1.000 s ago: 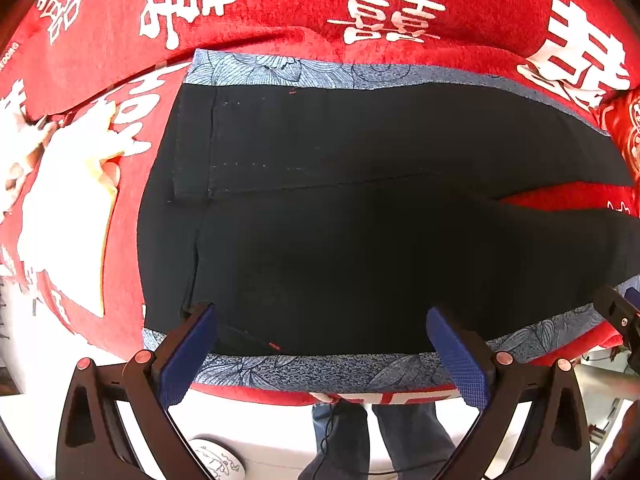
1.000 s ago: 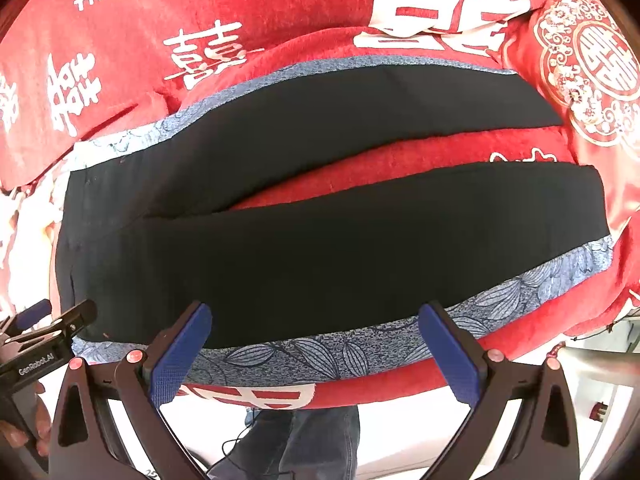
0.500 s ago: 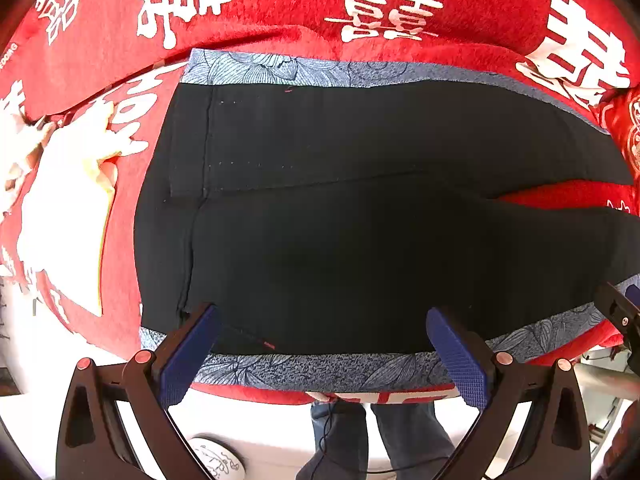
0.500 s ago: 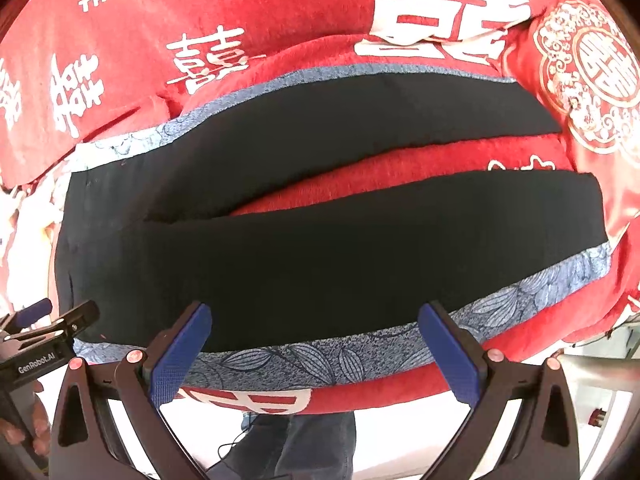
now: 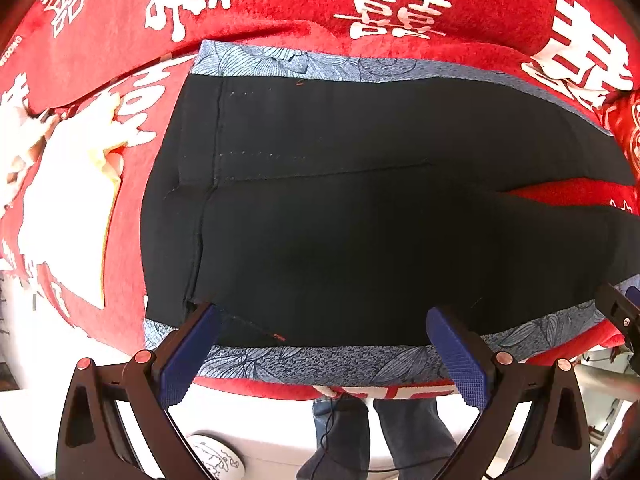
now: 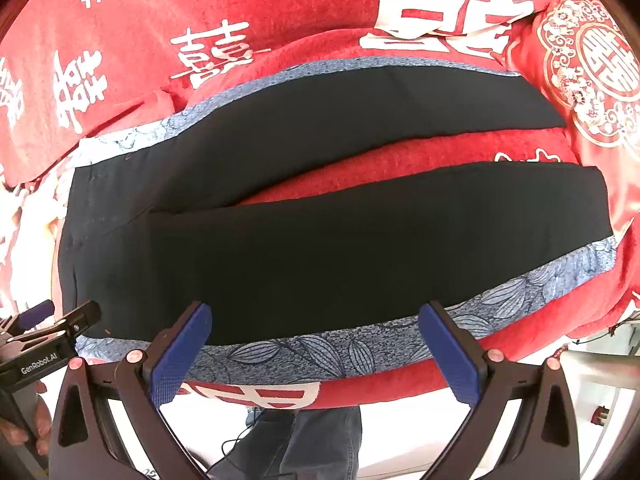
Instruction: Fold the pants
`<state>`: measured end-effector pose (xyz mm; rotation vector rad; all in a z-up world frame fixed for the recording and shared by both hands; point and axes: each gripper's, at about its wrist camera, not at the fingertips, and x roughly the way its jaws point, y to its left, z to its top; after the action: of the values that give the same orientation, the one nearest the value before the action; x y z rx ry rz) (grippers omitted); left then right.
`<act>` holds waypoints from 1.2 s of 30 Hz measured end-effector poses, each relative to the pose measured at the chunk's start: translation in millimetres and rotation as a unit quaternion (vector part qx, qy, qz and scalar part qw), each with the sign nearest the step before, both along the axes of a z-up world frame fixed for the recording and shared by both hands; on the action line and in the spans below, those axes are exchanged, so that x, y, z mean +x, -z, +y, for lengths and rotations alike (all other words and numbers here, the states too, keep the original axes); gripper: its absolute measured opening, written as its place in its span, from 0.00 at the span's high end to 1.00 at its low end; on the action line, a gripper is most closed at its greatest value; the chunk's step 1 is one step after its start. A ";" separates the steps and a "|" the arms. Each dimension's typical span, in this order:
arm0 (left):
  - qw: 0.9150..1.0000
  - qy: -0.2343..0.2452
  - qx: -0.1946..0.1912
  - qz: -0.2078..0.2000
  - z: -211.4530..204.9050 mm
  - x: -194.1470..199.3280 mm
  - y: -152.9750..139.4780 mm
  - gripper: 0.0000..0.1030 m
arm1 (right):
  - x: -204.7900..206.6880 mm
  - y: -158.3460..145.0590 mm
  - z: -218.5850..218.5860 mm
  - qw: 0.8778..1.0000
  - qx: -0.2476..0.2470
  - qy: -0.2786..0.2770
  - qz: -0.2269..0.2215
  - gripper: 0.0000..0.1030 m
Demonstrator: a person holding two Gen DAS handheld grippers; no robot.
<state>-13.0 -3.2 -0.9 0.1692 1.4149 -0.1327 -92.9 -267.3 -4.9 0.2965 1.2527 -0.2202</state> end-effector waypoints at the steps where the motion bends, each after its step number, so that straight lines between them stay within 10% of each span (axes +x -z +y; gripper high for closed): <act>1: 1.000 -0.001 -0.004 -0.001 1.9 -0.3 0.0 0.00 | 0.1 0.1 1.2 1.000 0.001 -0.001 0.000 0.00; 23: 0.999 -0.026 -0.014 -0.023 37.7 1.9 6.2 0.00 | 9.6 -0.1 29.7 0.999 0.020 -0.026 -0.006 0.00; 36: 0.995 -0.085 -0.054 -0.005 97.5 0.9 21.1 0.00 | 16.4 10.4 63.6 0.988 0.138 -0.067 -0.032 0.00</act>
<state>-12.2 94.2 -22.0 -0.0395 1.4012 -0.0681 -76.4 -203.7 -15.3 0.4521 1.2352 0.0805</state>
